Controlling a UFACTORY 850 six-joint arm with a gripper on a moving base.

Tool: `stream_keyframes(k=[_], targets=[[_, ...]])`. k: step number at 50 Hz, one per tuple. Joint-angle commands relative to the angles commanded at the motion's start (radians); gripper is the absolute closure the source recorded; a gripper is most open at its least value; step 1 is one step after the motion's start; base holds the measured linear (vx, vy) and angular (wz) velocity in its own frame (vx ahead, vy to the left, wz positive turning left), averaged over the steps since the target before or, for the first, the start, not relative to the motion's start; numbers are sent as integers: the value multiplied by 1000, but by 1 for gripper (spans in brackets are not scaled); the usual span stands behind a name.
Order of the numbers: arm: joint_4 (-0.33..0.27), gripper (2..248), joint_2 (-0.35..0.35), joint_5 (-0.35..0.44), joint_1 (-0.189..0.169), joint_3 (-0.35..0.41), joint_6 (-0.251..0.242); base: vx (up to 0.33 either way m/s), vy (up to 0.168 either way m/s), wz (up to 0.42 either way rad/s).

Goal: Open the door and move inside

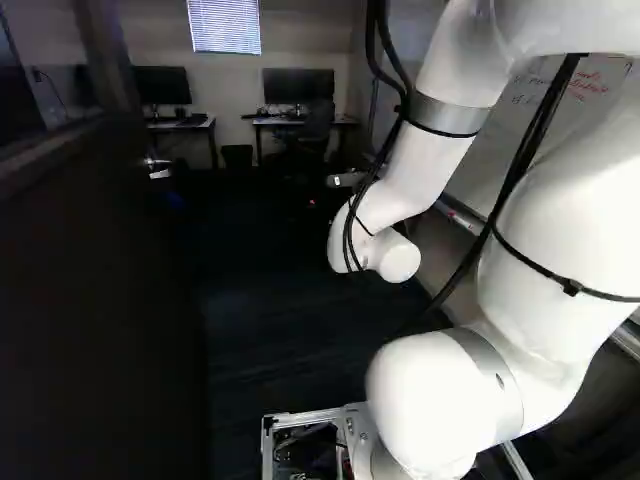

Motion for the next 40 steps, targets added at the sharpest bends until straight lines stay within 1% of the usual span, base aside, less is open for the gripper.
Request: stream_keyframes(k=[40], targets=[[0, 3, 0, 0, 0, 0, 0, 203, 4, -3]])
